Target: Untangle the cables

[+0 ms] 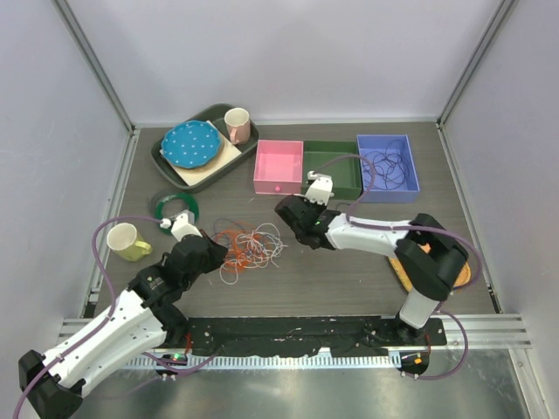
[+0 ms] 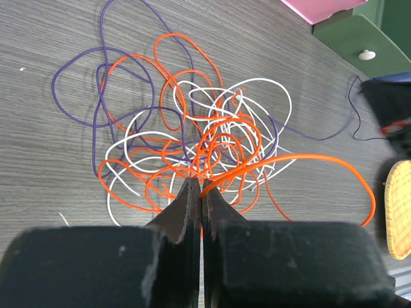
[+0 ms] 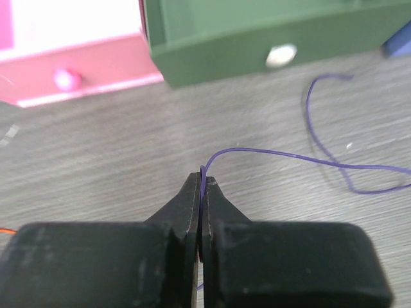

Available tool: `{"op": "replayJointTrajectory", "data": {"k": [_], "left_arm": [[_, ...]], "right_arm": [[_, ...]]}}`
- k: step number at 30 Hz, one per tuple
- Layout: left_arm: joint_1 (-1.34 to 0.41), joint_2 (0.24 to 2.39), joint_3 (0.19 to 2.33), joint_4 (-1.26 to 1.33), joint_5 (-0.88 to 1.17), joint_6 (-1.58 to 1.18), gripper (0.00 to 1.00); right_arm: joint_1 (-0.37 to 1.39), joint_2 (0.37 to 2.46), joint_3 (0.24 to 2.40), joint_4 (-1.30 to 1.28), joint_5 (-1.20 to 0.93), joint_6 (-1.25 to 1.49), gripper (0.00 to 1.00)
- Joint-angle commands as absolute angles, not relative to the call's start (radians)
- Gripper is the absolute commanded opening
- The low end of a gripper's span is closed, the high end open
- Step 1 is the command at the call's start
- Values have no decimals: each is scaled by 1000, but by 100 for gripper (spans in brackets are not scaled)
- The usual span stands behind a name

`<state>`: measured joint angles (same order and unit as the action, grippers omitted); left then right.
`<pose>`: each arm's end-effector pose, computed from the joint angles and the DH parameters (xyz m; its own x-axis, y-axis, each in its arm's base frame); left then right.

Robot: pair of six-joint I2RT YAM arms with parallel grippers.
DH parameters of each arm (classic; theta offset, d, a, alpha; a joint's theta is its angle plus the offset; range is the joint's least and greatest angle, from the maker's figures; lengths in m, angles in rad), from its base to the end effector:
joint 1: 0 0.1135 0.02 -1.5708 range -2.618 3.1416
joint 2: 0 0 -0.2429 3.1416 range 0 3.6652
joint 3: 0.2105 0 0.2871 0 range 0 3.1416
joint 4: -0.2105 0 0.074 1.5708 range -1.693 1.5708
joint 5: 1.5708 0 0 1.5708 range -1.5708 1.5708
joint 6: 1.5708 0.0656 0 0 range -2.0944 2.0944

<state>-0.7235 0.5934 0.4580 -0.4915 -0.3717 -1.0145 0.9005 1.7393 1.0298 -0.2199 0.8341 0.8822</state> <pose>0.1764 -0.1240 0.1916 -0.5688 -0.5533 -0.6086 -0.1641 0.8014 -0.5752 0.2763 0.2703 0.1210 -0.5102 0.1914 -0.8385 0.2247 0.9707 0.0849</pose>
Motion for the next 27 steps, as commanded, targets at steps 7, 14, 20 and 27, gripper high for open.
{"op": "replayJointTrajectory", "data": {"k": [7,14,20,27], "left_arm": [[-721,626,442,-521,-416,-1042,0],[-721,644,425,-552,-428,-1052,0],[-719,640,410,-580,-439,-1066,0],[-719,632,419,-658,-492,-1094,0]], "right_arm": [[896,1266,1086,-97,1126,450,1],[896,1138,1322,-20,1075,212,1],[896,1172,1579,-8,1066,52,1],[896,1253,1822,113,1051,-109,1]]}}
